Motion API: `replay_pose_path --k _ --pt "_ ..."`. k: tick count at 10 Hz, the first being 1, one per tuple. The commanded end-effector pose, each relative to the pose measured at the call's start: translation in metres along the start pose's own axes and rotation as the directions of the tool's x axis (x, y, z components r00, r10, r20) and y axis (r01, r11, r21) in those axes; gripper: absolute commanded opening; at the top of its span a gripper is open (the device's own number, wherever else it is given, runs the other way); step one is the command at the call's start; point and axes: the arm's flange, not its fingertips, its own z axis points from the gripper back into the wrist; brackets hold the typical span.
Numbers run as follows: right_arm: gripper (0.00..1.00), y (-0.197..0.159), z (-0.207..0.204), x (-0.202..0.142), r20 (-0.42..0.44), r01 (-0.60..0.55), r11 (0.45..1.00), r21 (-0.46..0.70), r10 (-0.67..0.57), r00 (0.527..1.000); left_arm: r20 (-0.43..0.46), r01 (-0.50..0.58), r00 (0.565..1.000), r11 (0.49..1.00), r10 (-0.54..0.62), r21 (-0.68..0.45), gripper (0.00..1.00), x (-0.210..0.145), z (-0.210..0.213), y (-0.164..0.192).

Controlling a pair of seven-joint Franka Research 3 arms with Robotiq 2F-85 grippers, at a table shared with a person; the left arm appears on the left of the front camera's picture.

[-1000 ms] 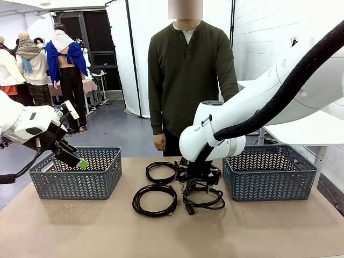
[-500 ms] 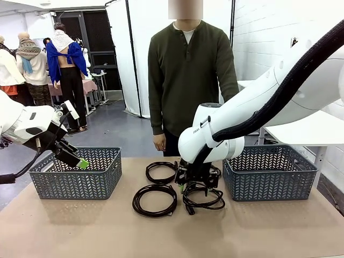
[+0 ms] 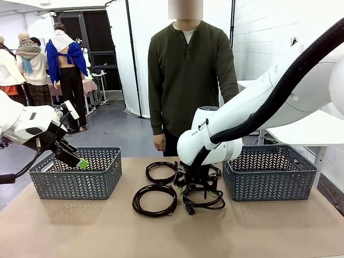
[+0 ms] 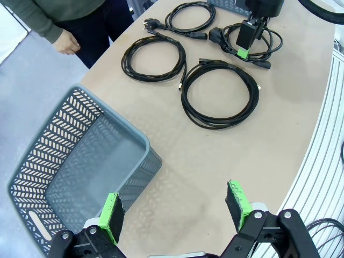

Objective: Organize the cables according to human instructions.
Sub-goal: Pick up a bundle of cables and place it in the basket indicated by the human.

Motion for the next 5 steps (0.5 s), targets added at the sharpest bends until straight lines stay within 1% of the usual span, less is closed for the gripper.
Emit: replay_pose_path --k 1,5 --pt "1.00 0.0095 -0.0057 0.0101 0.006 0.033 0.999 -0.023 -0.032 0.999 0.011 -0.007 1.000 1.000 0.007 -0.007 1.00 -0.0005 -0.0016 0.0017" --pt "1.00 0.0128 -0.0126 0.0170 0.002 0.039 0.998 -0.052 -0.039 0.999 0.011 -0.007 1.000 1.000 0.007 -0.007 1.00 -0.0005 -0.0016 0.0017"
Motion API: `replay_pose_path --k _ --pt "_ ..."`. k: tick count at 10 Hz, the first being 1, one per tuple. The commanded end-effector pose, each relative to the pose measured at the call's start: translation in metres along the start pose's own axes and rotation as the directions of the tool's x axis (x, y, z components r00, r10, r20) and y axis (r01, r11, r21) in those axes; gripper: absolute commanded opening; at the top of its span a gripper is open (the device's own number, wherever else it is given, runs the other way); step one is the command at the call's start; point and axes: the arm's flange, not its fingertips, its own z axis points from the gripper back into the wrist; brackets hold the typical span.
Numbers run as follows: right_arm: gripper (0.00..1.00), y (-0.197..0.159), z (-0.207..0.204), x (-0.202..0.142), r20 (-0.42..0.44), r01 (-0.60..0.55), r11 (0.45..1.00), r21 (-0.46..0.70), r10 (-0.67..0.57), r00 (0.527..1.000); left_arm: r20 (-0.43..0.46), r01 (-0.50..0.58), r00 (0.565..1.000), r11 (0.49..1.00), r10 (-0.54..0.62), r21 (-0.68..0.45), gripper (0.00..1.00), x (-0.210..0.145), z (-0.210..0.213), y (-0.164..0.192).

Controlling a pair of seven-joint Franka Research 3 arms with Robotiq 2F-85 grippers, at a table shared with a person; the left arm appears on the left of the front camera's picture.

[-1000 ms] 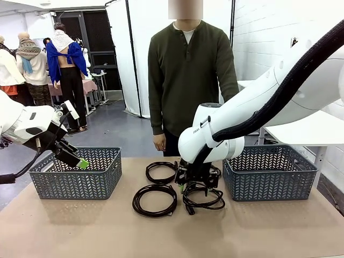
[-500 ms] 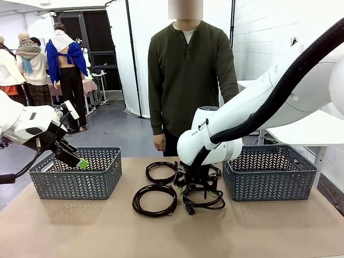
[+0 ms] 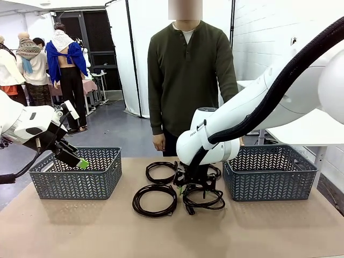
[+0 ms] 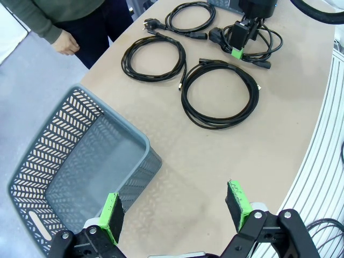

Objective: Organize the cables according to human instructions.
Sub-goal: Pick up a bundle of cables and place it in the basket indicated by the human.

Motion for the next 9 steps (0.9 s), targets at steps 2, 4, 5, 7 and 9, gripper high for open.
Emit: replay_pose_path --k 2,4,5,7,9 --pt "1.00 0.011 -0.008 0.007 -0.003 0.017 0.997 -0.071 -0.017 1.000 0.011 -0.007 1.000 1.000 0.007 -0.007 1.00 -0.001 -0.002 0.002" --pt "1.00 0.013 -0.013 0.010 -0.009 0.013 0.995 -0.095 -0.014 1.000 0.011 -0.007 1.000 1.000 0.007 -0.007 1.00 -0.001 -0.002 0.002" --pt "1.00 0.014 -0.015 0.011 -0.013 0.012 0.995 -0.102 -0.014 1.000 0.011 -0.007 1.000 1.000 0.007 -0.007 1.00 -0.001 -0.002 0.002" --pt "1.00 0.017 -0.019 0.014 -0.023 0.004 0.994 -0.114 -0.007 1.000 0.011 -0.007 1.000 1.000 0.007 -0.007 1.00 -0.001 -0.002 0.002" --pt "1.00 0.021 -0.023 0.016 -0.035 -0.006 0.993 -0.115 0.002 0.999 0.011 -0.007 1.000 1.000 0.007 -0.007 1.00 -0.001 -0.002 0.002"
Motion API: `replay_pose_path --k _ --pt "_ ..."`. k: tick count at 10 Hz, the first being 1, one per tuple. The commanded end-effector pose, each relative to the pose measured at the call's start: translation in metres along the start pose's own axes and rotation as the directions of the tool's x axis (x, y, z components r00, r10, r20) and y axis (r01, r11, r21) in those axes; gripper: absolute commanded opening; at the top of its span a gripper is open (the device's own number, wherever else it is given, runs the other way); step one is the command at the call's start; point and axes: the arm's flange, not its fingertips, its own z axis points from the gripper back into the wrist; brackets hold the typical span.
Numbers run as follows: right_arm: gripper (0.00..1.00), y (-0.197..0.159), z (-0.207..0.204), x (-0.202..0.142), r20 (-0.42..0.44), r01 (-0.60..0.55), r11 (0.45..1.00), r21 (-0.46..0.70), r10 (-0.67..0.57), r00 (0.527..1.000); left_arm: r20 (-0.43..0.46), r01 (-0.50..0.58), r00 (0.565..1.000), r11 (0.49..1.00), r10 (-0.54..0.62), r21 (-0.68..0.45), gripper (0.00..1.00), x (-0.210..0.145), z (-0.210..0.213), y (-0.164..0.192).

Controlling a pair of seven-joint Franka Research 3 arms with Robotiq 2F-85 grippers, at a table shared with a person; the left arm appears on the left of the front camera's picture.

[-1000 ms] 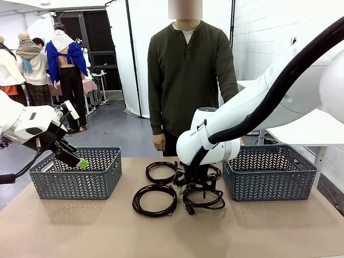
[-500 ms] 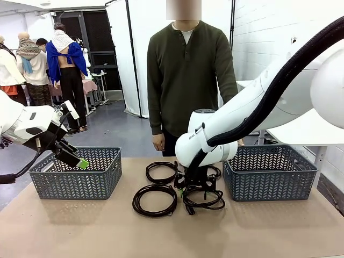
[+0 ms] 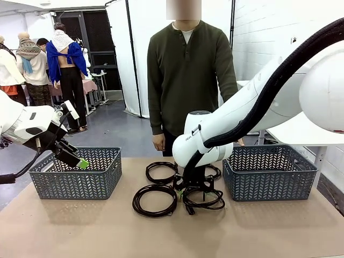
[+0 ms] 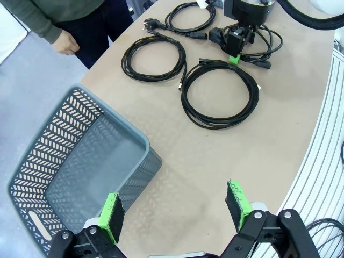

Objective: Organize the cables according to human instructions.
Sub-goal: Pick up a bundle of cables and place it in the basket indicated by the human.

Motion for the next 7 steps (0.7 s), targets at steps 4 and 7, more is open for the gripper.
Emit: replay_pose_path --k 4,7 --pt "0.56 0.016 0.003 0.009 -0.018 0.022 0.999 -0.032 -0.022 1.000 0.011 -0.007 1.000 1.000 0.007 -0.007 1.00 -0.001 -0.002 0.002" --pt "0.17 0.020 0.011 0.006 -0.017 0.012 0.999 -0.031 -0.012 1.000 0.011 -0.007 1.000 1.000 0.007 -0.007 1.00 -0.001 -0.002 0.002"
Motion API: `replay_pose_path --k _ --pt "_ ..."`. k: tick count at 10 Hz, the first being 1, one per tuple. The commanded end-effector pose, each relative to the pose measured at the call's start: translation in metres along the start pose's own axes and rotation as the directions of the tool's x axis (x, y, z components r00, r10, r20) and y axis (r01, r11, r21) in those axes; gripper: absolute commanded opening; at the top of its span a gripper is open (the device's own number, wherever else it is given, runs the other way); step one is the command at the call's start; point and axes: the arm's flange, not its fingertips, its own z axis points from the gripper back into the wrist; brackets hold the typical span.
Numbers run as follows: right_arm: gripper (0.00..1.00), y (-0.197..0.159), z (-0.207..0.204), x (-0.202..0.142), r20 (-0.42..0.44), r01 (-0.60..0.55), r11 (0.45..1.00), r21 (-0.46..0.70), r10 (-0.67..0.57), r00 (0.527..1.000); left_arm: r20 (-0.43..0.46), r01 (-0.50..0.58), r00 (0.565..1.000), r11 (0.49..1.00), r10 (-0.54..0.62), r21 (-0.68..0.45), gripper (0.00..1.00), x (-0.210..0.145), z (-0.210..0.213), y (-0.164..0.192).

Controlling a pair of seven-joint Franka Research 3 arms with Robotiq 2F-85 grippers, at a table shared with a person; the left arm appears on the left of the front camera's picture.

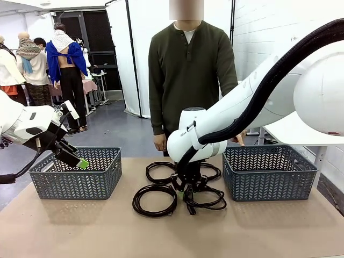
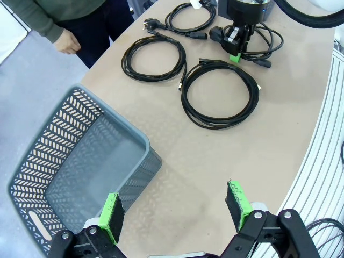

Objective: Organize the cables according to human instructions.
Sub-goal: Pick up a bundle of cables and place it in the basket indicated by the human.

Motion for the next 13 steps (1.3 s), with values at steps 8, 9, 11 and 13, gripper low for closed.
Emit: replay_pose_path --k 8,9,11,13 --pt "0.00 0.018 0.038 -0.016 0.039 -0.044 0.998 -0.055 0.046 0.998 0.011 -0.007 1.000 1.000 0.007 -0.007 1.00 -0.001 -0.002 0.002" --pt "0.00 0.024 0.055 -0.019 0.040 -0.092 0.993 -0.072 0.095 0.995 0.011 -0.007 1.000 1.000 0.007 -0.007 1.00 -0.001 -0.002 0.002" --pt "0.00 0.034 0.086 -0.030 0.021 -0.220 0.973 -0.077 0.222 0.975 0.011 -0.007 1.000 1.000 0.007 -0.007 1.00 -0.001 -0.002 0.002" --pt "0.00 0.034 0.117 -0.042 0.021 -0.381 0.918 -0.112 0.385 0.923 0.011 -0.007 1.000 1.000 0.007 -0.007 1.00 -0.001 -0.002 0.002"
